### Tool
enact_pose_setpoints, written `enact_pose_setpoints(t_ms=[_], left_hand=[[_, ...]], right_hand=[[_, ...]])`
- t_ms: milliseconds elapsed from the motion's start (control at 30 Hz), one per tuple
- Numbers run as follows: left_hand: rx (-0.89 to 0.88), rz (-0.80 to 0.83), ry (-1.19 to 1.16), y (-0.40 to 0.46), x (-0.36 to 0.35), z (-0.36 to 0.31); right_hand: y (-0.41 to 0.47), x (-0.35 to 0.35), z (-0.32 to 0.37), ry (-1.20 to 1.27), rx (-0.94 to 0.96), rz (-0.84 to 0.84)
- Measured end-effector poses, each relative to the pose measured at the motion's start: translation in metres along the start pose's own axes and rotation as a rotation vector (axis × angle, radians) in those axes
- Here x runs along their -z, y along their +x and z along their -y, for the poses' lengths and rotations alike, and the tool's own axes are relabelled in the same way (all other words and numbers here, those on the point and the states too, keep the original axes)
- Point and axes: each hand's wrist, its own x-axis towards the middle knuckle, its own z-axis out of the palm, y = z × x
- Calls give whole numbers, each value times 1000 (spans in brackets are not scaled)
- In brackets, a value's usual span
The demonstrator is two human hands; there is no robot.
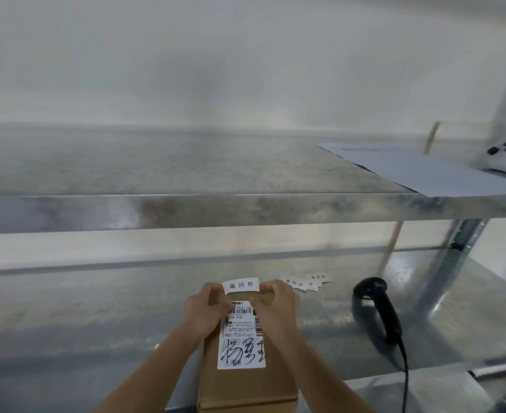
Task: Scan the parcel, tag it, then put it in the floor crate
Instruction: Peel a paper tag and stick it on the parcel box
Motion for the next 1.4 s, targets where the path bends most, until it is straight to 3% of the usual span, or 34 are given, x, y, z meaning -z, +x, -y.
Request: enact_pose_setpoints(t_ms=[133, 400, 700, 1033, 1400], left_hand=[[17, -23, -101, 16, 0, -3], [63, -15, -42, 49, 8, -3], [146, -11, 27, 68, 8, -6], [-1, -17, 366, 74, 5, -5], [-3, -20, 417, 73, 3, -5]], right_hand=[[24, -4, -2, 29, -82, -56], [59, -2, -1, 115, -354, 51], [70, -8, -3, 53, -366, 71], [70, -11, -2, -2, -366, 70], [65, -10, 0, 36, -398, 52]])
